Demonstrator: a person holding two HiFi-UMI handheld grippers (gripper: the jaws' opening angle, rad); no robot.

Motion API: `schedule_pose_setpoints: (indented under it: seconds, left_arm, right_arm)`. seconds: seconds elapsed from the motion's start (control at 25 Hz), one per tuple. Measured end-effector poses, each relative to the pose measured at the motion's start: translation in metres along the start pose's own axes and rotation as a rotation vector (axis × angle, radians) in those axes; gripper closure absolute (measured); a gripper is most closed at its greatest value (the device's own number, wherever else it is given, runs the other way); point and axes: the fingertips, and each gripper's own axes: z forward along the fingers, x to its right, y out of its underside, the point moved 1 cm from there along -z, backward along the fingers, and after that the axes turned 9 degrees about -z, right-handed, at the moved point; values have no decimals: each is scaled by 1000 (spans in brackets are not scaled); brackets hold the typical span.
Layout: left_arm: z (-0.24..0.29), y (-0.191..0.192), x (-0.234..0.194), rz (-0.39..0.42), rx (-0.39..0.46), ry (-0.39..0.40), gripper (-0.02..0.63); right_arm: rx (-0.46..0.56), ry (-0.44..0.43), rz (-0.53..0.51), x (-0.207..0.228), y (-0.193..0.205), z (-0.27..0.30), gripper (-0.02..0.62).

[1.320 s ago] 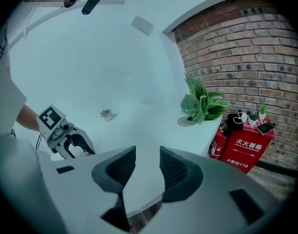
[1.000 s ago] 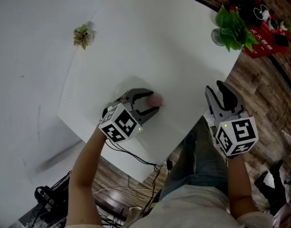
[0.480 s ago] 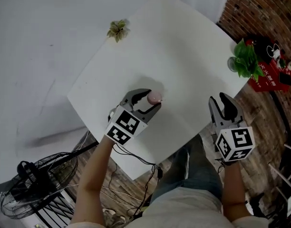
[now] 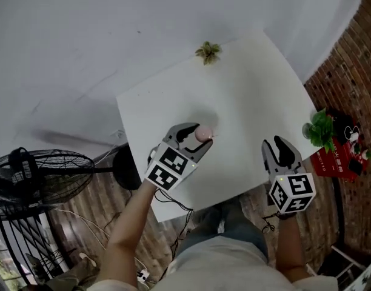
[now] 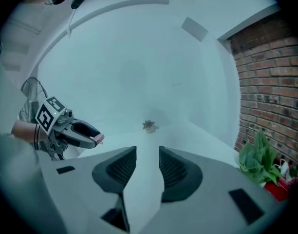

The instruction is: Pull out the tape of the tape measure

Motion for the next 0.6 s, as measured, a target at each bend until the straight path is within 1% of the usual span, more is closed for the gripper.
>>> schedule_pose_setpoints:
  seconds: [0.16, 0.28, 0.48, 0.6]
  left_arm:
    - [-33, -5, -7, -89, 69, -85, 393]
    - [-60, -9, -14, -139, 110, -145, 393]
    - [-105, -11, -18, -193, 169, -241, 393]
    - [-126, -6, -20, -207, 176, -280, 393]
  right_arm:
    - [29, -100, -90, -23, -30, 10, 449]
    - [56, -186, -149, -47, -53, 20, 449]
    - [109, -345, -241, -98, -81, 27, 451]
    - [149, -438, -280, -130, -96, 28, 453]
